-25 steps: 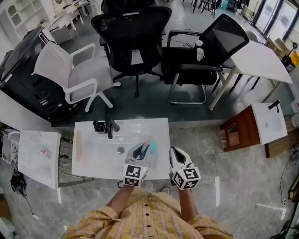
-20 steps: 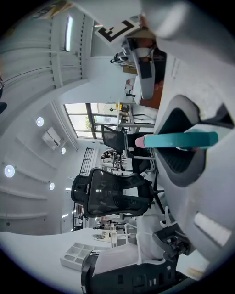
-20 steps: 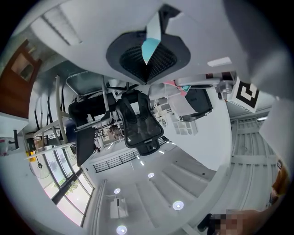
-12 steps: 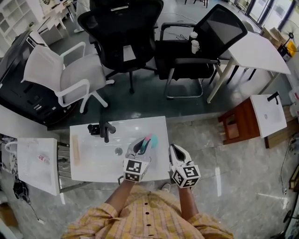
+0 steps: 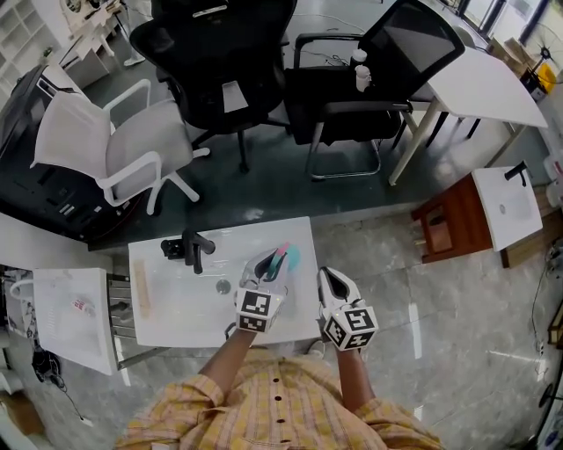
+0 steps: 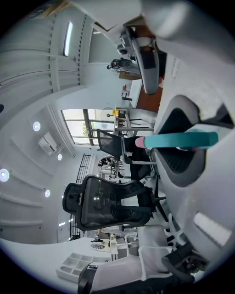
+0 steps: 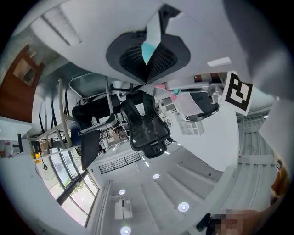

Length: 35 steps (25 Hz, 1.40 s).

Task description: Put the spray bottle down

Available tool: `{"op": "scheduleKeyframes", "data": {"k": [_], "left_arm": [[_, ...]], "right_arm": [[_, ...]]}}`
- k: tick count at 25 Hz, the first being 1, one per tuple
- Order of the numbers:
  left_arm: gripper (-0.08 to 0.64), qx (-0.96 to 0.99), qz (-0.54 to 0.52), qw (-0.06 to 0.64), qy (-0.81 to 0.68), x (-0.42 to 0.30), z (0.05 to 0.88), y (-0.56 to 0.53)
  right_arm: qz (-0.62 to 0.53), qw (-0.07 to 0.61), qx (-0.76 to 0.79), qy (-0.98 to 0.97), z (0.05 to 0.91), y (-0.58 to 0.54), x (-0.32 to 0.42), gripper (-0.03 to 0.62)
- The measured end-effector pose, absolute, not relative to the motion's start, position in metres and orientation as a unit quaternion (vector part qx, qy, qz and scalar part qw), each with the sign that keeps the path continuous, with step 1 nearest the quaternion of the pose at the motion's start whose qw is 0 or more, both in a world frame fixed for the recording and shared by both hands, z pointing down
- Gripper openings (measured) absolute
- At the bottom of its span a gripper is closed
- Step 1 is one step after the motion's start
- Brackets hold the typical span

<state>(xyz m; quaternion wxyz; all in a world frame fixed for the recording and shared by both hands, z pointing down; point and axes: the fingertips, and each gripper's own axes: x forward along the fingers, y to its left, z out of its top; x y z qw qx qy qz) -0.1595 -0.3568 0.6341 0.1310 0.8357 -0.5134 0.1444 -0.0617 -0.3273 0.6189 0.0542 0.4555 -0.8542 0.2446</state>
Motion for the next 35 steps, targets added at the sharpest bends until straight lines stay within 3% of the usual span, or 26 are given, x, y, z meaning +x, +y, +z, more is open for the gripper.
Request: {"op": "scheduleKeyframes", "data": {"k": [35], "left_arm": [[0.069,0.844,0.214,0.125,-0.475,-0.114,0.675,-0.424]], "right_arm": [[0.260,0.054,0.484,-0.834,0.630,-0.339,-0.028,-0.002]]}}
